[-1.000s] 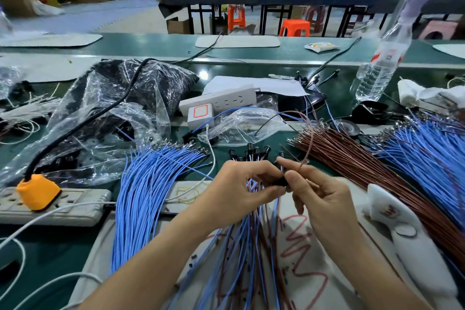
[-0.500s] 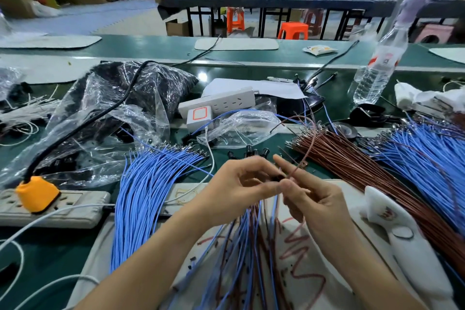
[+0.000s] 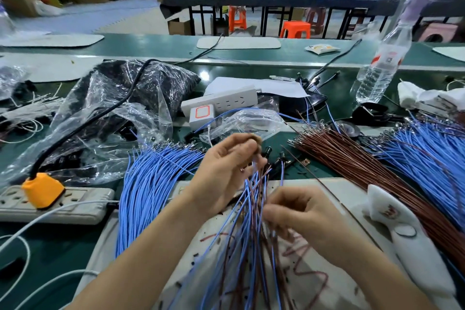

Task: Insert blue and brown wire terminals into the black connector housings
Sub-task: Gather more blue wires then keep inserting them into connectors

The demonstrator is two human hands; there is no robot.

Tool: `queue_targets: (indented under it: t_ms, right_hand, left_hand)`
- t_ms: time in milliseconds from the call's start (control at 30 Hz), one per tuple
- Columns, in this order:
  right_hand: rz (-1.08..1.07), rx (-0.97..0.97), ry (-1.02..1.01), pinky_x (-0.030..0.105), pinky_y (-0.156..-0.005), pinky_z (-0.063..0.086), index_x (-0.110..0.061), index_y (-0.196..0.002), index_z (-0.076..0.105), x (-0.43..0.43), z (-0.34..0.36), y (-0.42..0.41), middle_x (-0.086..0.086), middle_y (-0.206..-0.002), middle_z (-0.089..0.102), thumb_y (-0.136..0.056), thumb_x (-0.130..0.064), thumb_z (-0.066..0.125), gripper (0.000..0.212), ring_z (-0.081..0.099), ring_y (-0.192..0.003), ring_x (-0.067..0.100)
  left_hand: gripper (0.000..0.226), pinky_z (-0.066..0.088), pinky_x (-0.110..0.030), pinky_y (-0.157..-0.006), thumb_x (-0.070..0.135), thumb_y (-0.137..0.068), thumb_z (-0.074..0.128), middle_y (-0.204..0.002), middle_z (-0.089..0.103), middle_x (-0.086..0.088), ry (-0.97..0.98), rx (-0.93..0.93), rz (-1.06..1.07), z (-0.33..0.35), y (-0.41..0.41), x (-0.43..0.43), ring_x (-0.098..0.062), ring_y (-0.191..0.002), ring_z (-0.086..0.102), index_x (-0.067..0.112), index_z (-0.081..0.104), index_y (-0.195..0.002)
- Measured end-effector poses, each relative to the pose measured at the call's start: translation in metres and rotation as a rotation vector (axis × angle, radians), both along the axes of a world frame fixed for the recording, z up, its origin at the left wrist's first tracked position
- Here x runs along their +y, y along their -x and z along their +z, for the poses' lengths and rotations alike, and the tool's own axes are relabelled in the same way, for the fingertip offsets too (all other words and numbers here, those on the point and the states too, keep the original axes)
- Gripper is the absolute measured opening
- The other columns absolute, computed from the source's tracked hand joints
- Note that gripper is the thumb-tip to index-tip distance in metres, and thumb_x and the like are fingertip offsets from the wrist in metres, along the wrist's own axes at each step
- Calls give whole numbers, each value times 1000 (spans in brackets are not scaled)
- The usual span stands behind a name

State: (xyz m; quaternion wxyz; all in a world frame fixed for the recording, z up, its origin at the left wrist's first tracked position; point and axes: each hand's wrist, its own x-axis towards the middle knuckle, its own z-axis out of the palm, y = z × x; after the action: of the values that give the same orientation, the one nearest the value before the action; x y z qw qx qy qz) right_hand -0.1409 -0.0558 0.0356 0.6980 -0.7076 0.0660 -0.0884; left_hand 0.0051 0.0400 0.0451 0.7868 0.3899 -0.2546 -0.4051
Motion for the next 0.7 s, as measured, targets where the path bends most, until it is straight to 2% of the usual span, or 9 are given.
queue_targets:
  t_ms: [100, 167, 200, 267, 400, 500, 533, 633, 700]
  right_hand:
    - [486, 274, 64, 12, -53, 43, -24, -69, 70, 4, 8, 4, -10, -59, 62, -81, -12, 74, 18, 54, -53, 0]
    - [632, 352, 100, 9, -55, 44, -26, -75, 69, 6, 9, 6, -14, -61, 63, -86, -15, 70, 16, 55, -55, -4]
    - [615, 351, 97, 10, -54, 44, -25, -76, 70, 7, 9, 6, -13, -62, 64, -86, -18, 70, 12, 55, -54, -3]
    - [452, 321, 2, 13, -49, 44, -20, -81, 74, 8, 9, 3, -8, -66, 67, -82, -25, 71, 6, 55, -52, 1]
    - [41, 223, -204, 13, -35, 32, -13, -83, 77, 0, 4, 1, 0, -64, 66, -74, -27, 77, 17, 49, -42, 5]
    - [-42, 192, -245, 14, -38, 37, -9, -88, 78, -2, 3, 0, 4, -64, 65, -74, -35, 65, 32, 52, -46, 8]
    - [-26, 204, -237, 15, -40, 39, -8, -88, 78, -1, 2, 0, 5, -66, 66, -74, -38, 64, 36, 53, -48, 9]
    - [112, 319, -169, 17, -41, 39, -10, -85, 78, 2, -2, 1, 6, -70, 70, -72, -43, 66, 38, 55, -50, 9]
    - [146, 352, -124, 20, -44, 38, -14, -86, 79, 3, -3, 1, 4, -72, 72, -74, -43, 65, 34, 56, -52, 10]
  left_hand:
    - [16, 52, -36, -86, 16, -76, 61, -72, 64, -2, 16, 364, 190, 3, -24, 4, -8, -58, 61, 5, 64, -88]
    - [13, 50, -31, -78, 16, -78, 60, -70, 63, -2, 38, 463, 291, 6, -35, 6, -8, -54, 60, 6, 64, -85]
    - [12, 50, -29, -73, 15, -78, 59, -69, 62, -2, 33, 442, 306, 6, -37, 7, -8, -53, 59, 6, 64, -86]
    - [13, 55, -28, -69, 12, -77, 60, -69, 62, -3, 27, 311, 238, 3, -33, 6, -10, -56, 60, 8, 65, -88]
    - [18, 55, -27, -75, 10, -78, 65, -79, 64, -6, 23, -18, -77, -2, -11, 2, -13, -69, 63, 9, 65, -95]
    - [17, 54, -24, -74, 8, -79, 62, -80, 65, -3, -42, -134, -68, -3, -4, 1, -10, -74, 63, 9, 65, -96]
    - [17, 54, -23, -73, 7, -78, 60, -79, 66, -2, -38, -121, -31, -3, -4, 0, -10, -73, 63, 8, 65, -95]
    - [26, 55, -21, -70, 5, -75, 59, -77, 65, -5, 35, 78, 150, -1, -9, -1, -11, -69, 63, 6, 66, -100]
    - [32, 55, -19, -70, 5, -74, 59, -76, 67, -2, 49, 109, 279, 0, -12, -1, -9, -68, 64, 7, 64, -105]
